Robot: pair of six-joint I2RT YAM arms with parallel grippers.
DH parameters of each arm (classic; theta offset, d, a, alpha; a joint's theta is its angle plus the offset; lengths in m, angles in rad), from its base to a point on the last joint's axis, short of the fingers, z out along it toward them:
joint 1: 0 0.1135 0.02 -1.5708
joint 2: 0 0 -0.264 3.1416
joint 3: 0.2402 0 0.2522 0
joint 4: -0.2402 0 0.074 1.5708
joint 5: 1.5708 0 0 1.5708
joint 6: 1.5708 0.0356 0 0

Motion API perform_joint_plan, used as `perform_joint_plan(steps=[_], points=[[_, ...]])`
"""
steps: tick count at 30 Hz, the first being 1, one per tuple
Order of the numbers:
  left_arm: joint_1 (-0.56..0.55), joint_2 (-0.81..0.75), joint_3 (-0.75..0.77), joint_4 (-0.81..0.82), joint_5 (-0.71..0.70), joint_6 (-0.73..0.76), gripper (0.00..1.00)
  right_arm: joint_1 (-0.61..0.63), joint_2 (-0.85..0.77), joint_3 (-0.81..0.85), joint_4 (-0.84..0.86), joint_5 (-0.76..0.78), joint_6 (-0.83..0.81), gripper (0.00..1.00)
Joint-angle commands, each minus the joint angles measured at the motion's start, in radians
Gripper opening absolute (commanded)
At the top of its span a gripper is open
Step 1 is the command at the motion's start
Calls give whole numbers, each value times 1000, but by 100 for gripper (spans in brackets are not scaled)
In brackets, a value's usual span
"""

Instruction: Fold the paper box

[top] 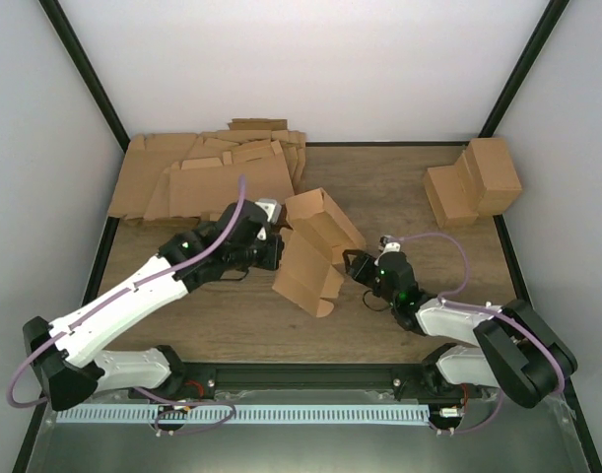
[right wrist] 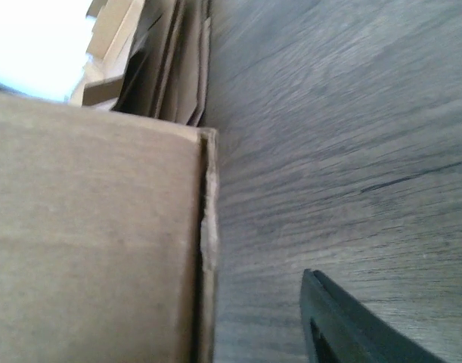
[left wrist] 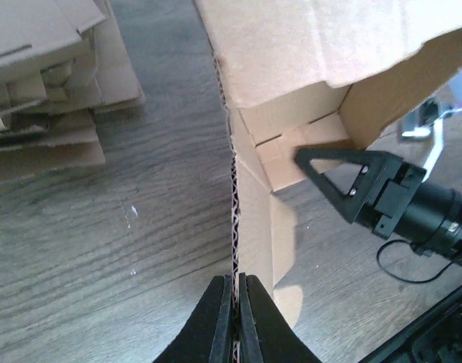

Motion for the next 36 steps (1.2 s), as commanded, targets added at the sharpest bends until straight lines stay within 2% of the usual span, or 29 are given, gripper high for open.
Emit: perform_joint_plan(steps=[1,6,9,12,17,20,28,36], points=[[0,38,139,-171,-28,32,4,15,13,-21,92,-148,12,59],[0,68,199,-236,-18,4,4,101,24,-25,100,-284,-7,89],[0,81,229,-290,-60,2,4,123,8,-59,112,-365,-21,99],[3,96,266,-356,-96,12,4,124,-29,-118,146,-470,-36,100],[7,119,307,-449,-109,39,4,124,-126,-127,-35,-526,-111,100],[7,115,288,-447,-98,45,4,124,-201,-129,-158,-497,-139,100],[6,72,140,-293,44,56,4,111,-443,-103,-410,-378,-169,100],[6,77,77,-241,69,68,4,110,-565,34,-593,-270,-291,100]])
